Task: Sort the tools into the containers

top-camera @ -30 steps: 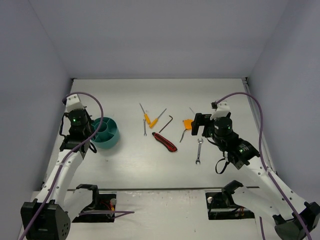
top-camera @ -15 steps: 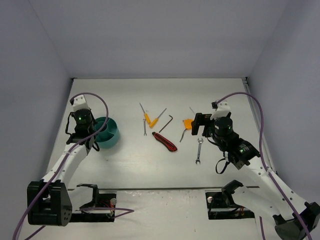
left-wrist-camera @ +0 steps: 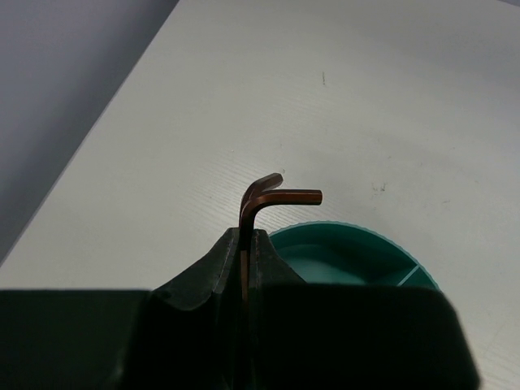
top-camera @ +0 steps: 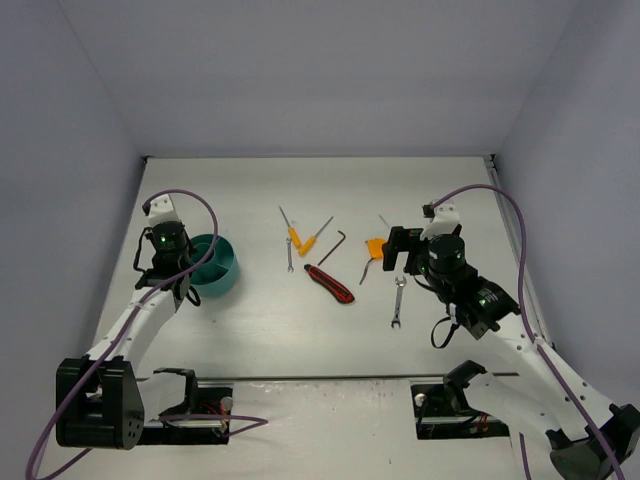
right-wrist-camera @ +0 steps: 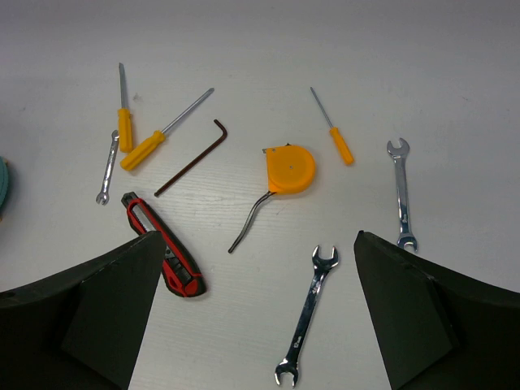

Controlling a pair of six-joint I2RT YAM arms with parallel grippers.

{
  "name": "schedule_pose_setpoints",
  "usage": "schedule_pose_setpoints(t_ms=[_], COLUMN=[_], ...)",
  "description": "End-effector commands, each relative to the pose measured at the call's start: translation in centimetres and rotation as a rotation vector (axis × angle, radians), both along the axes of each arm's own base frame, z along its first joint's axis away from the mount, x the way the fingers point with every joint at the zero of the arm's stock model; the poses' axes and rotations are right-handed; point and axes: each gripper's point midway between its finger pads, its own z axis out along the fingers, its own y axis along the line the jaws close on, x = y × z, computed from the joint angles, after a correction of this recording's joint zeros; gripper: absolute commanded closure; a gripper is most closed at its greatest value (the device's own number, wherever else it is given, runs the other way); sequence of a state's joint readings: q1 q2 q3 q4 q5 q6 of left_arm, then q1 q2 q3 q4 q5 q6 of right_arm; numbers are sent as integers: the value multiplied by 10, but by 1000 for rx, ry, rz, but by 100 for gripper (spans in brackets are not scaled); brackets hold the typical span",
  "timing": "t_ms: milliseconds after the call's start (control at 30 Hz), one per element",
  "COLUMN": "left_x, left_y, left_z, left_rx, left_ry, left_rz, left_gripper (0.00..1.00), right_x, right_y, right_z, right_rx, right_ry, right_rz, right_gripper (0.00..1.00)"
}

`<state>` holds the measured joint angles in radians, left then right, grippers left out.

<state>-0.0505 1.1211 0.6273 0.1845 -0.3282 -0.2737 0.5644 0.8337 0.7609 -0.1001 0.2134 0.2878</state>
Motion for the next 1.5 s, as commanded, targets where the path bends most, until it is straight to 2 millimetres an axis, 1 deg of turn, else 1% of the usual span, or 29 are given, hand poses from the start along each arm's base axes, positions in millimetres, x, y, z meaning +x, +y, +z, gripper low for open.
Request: schedule_pose_setpoints(t_ms=[0, 100, 233, 333, 367, 433, 467, 567, 600, 633, 700, 733, 800, 833, 900, 933, 1000, 1033, 1067, 1100, 1133, 1167, 1233, 1300, 1333, 1367, 1467], left_x=[8, 7, 6, 4, 4, 3, 4, 2, -2, -4, -5, -5, -5, -5, -6, -7, -6, -7, 1, 2, 5, 8, 17, 29, 38, 43, 53], left_y=[2, 1, -1, -1, -1, -2, -4, -13, -13, -18, -28, -34, -53, -61, -83, -95, -135, -150, -152, -186, -204, -217, -245, -273, -289, -302, -336], left_z=[18, 15, 11, 14, 18, 34, 44, 79, 73, 87, 107, 115, 132, 135, 145, 154, 152, 149, 152, 149, 146, 142, 133, 131, 116, 105, 85], left_rx=[-33, -44, -56, -65, -67, -75, -82, -95, -94, -99, -105, -109, -132, -143, -180, -192, -166, -133, -124, -113, -119, -129, -111, -75, -54, -37, 2], left_ry=[-66, -52, -31, -31, -39, -63, -68, -90, -57, -42, -17, -5, 20, 30, 43, 38, 89, 122, 124, 165, 191, 215, 252, 256, 290, 313, 348], left_rz=[45, 48, 50, 53, 53, 52, 43, -7, -8, -40, -104, -146, -261, -299, -398, -442, -547, -582, -574, -663, -703, -730, -783, -828, -850, -873, -950], left_gripper=[100, 92, 91, 84, 82, 72, 66, 50, 49, 45, 39, 36, 34, 33, 34, 34, 34, 34, 34, 34, 34, 34, 35, 36, 37, 38, 40], right_x=[9, 9, 10, 10, 10, 9, 10, 13, 15, 17, 23, 27, 34, 37, 42, 44, 46, 45, 45, 43, 42, 40, 35, 30, 28, 26, 20], right_y=[1, 0, 1, 1, 1, 1, 1, 6, 7, 11, 21, 26, 34, 37, 38, 38, 31, 28, 28, 23, 18, 13, 10, 6, 4, 1, -10], right_z=[15, 14, 12, 13, 13, 13, 12, 7, 2, 3, -9, -12, -26, -27, -35, -38, -38, -39, -36, -34, -34, -35, -36, -38, -37, -36, -34], right_rx=[26, 21, 20, 21, 21, 21, 19, 8, -2, 1, -9, -10, -20, -15, -24, -28, -31, -32, -27, -23, -19, -14, 6, 22, 24, 24, 26], right_ry=[-60, -57, -53, -54, -54, -53, -51, -28, -13, -10, 40, 58, 112, 123, 152, 159, 153, 151, 144, 137, 138, 141, 147, 152, 149, 146, 137], right_rz=[-29, -33, -34, -34, -34, -32, -32, -21, -20, -7, 15, 23, 29, 28, 8, -2, -39, -50, -51, -62, -73, -84, -86, -88, -88, -92, -115], right_gripper=[0, 0, 0, 0, 0, 0, 0, 0, 0, 0, 1, 1, 1, 1, 2, 3, 4, 5, 5, 5, 5, 5, 6, 6, 6, 6, 6])
